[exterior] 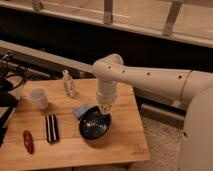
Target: Pick up the ceramic bowl
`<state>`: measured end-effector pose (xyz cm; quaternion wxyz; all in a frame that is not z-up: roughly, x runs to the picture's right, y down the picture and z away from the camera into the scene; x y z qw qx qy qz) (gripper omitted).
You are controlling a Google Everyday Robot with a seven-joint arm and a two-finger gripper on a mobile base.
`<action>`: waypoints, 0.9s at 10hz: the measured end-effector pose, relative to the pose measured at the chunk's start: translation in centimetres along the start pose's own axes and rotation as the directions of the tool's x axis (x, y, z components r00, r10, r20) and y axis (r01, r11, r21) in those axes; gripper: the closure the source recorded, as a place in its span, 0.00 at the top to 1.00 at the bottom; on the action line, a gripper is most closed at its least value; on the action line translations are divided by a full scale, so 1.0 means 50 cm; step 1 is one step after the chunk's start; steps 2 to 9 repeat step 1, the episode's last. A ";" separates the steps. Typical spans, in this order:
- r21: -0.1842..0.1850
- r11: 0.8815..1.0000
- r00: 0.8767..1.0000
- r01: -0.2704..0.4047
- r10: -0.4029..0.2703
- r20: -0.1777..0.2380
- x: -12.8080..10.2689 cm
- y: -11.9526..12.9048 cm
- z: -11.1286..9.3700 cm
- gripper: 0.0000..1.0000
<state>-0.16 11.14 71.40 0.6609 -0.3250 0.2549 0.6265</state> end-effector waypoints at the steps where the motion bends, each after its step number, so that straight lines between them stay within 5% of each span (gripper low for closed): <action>1: 0.000 1.000 1.000 0.003 -0.003 0.000 0.000 0.002 -0.001 0.03; 9: 0.000 1.000 1.000 0.003 -0.003 0.000 0.000 0.002 -0.001 0.03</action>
